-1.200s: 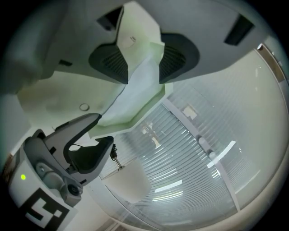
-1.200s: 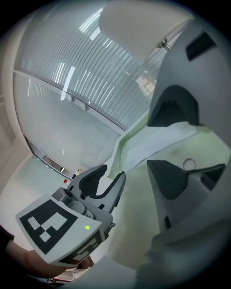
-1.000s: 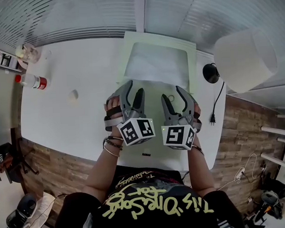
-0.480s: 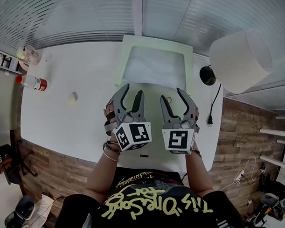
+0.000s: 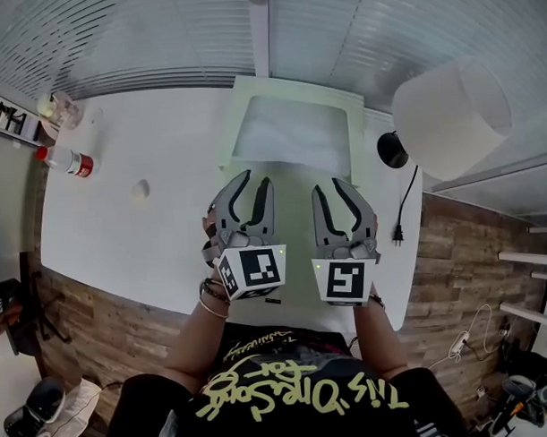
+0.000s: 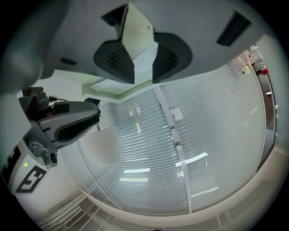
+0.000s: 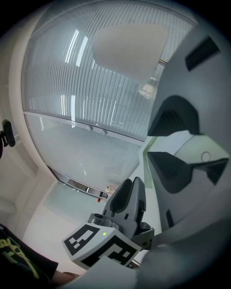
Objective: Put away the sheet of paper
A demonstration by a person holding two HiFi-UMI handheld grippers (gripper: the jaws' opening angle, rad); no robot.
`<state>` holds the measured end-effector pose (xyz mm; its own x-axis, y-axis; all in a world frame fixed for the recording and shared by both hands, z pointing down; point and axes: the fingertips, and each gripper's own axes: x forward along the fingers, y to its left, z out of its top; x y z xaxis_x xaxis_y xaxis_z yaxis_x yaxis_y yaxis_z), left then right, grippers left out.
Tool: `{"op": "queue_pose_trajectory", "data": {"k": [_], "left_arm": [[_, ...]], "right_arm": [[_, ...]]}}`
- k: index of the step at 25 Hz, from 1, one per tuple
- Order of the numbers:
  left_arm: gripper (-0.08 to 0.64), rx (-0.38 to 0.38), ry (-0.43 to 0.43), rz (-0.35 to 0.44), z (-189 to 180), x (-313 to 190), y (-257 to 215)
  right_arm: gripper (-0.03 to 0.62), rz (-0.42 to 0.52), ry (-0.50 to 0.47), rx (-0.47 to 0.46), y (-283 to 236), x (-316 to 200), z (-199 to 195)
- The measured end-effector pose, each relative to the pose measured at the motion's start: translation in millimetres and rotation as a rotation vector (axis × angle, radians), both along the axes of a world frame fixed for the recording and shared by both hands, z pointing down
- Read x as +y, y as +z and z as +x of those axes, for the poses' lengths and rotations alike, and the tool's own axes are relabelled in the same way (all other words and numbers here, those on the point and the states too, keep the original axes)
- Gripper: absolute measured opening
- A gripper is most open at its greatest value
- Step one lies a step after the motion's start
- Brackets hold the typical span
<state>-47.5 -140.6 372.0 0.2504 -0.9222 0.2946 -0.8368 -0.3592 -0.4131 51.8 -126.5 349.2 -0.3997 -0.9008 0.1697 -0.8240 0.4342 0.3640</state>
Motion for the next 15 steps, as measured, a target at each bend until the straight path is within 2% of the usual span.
{"op": "queue_pose_trajectory", "data": {"k": [8,15], "left_arm": [[0.090,0.078,-0.005,0.045,6,6,-21],[0.054,0.093,-0.018,0.073,6,12,-30]], "right_arm": [[0.097,0.036,-0.018,-0.060,-15,7,2],[0.092,0.064,-0.038,-0.066,-26,13,0]]}}
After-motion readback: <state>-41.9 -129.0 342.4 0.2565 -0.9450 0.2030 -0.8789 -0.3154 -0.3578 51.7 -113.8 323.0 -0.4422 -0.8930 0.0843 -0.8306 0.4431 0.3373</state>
